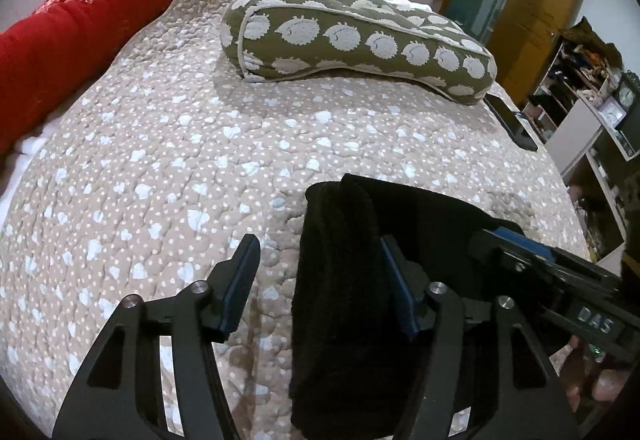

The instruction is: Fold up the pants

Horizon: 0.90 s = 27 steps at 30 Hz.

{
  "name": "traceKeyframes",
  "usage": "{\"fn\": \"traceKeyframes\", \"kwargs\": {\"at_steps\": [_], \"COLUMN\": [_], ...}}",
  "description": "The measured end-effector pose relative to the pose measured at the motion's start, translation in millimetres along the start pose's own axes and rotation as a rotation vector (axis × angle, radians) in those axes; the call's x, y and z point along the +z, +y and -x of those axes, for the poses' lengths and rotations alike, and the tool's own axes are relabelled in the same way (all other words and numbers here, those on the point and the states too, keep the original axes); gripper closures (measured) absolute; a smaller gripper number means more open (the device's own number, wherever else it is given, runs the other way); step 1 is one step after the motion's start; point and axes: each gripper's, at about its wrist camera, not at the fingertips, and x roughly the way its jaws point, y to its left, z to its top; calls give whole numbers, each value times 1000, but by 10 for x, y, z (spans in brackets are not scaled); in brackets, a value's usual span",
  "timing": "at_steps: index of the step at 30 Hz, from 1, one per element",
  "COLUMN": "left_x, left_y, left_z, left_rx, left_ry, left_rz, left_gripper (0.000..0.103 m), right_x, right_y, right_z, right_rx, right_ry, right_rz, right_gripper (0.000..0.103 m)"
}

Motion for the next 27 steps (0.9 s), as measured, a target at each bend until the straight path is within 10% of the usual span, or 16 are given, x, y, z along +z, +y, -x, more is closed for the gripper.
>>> {"fn": "traceKeyframes", "kwargs": {"at_steps": [14, 27], "left_x": [-101, -227], "left_y": [-28, -6], "left_z": [78, 137], "left_rx": [-7, -31], "left_ry": [-2, 18], "left_rz": [-2, 16], "left_gripper": [37, 35], "right_x": [-605, -750], "right_y": [87, -188], "right_z": [681, 847], "right_rx": [-163, -104], "right_ry": [-42, -84], "right_rz": [91, -29], "right_gripper": [60, 57]}}
